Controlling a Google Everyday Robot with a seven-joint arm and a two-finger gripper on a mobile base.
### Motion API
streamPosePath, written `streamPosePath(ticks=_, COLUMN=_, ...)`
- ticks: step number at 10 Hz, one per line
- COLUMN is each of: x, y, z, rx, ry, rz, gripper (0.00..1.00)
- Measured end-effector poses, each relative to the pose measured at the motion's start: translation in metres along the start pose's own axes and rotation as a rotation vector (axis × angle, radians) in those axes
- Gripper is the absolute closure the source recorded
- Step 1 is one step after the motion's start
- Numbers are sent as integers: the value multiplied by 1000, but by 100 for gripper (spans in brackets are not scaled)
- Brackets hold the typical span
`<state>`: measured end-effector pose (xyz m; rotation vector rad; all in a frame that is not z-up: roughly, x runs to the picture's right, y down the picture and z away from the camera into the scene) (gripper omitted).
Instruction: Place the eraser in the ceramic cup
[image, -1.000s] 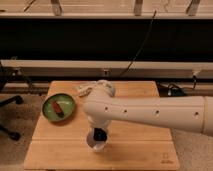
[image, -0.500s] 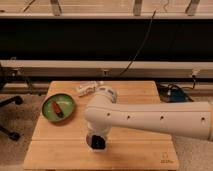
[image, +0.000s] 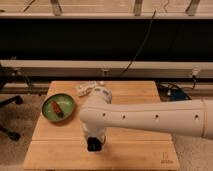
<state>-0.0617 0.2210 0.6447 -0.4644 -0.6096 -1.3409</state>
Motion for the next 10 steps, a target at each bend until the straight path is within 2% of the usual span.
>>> streamPosePath(ticks=2, x=2, y=0, z=4, rx=0, ry=-3, rz=11, gripper=25)
streamPosePath(ticks=3, x=7, y=8, z=7, rx=-4, ry=-1, rz=32, gripper=20)
streamPosePath(ticks=5, x=12, y=24, z=5, rx=-4, ry=-5, rz=44, gripper=20)
streamPosePath(ticks=6, x=14, y=25, z=2, rx=1, ry=-9, rz=36, gripper=22)
streamPosePath(ticks=8, x=28, y=23, z=-3, rx=11, ry=-26, rz=54, gripper=38)
streamPosePath(ticks=9, x=35, y=25, z=-4, rx=14, ry=-27, rz=62, gripper=42)
streamPosePath(ticks=10, x=36, y=30, z=1, rx=8, ry=-31, rz=64, gripper=41)
